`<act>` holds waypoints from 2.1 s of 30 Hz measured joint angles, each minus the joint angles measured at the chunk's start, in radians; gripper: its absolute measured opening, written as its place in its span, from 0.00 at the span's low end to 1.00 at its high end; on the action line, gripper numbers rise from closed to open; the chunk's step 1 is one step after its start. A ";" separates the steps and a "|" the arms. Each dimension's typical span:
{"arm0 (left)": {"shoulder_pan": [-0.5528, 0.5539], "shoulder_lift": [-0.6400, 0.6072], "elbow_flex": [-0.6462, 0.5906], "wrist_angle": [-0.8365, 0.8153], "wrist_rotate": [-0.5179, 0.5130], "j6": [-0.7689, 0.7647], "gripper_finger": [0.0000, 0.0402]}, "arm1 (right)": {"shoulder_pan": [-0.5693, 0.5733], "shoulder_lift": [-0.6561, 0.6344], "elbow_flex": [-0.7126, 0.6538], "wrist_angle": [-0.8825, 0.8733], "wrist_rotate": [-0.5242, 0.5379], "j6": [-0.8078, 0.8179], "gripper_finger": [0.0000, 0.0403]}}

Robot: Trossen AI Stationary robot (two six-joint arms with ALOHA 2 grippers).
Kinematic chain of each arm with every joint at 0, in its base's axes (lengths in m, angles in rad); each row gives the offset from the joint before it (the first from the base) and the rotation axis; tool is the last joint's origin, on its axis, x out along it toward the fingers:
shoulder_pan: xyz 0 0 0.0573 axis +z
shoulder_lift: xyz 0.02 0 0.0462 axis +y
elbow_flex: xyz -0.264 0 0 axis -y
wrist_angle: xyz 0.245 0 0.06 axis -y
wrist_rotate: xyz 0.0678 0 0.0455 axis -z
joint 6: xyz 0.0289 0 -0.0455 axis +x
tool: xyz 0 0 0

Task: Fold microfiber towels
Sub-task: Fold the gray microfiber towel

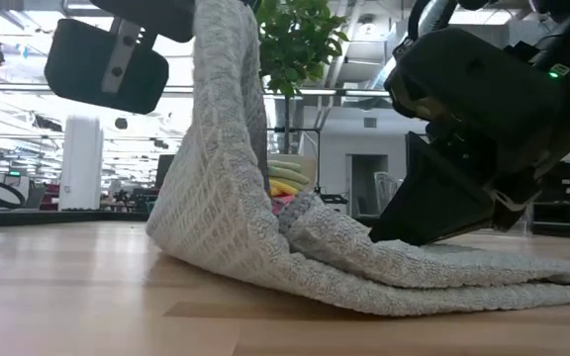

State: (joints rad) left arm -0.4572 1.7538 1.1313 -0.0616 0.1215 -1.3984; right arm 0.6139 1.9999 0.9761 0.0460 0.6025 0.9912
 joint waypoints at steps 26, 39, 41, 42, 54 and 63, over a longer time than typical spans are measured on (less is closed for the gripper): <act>0.033 0.132 0.038 0.105 0.040 0.015 0.00 | -0.105 0.005 -0.003 0.106 -0.076 -0.129 0.05; 0.079 0.163 0.109 0.051 0.058 0.081 0.00 | -0.109 0.003 -0.003 0.119 -0.063 -0.154 0.06; 0.079 0.166 0.106 0.041 0.056 0.088 0.00 | -0.098 -0.001 -0.003 0.120 -0.046 -0.153 0.05; 0.079 0.166 0.106 0.042 0.044 0.090 0.00 | -0.090 -0.004 -0.003 0.120 -0.033 -0.148 0.05; 0.086 0.166 0.107 0.053 0.022 0.108 0.00 | -0.011 -0.056 -0.002 0.059 0.141 0.030 0.07; 0.086 0.166 0.106 0.033 -0.049 0.143 0.00 | 0.095 -0.175 -0.002 -0.158 0.212 0.215 0.08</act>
State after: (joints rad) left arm -0.3714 1.9194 1.2377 -0.0287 0.0724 -1.2550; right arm 0.7085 1.8254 0.9745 -0.1123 0.8146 1.2061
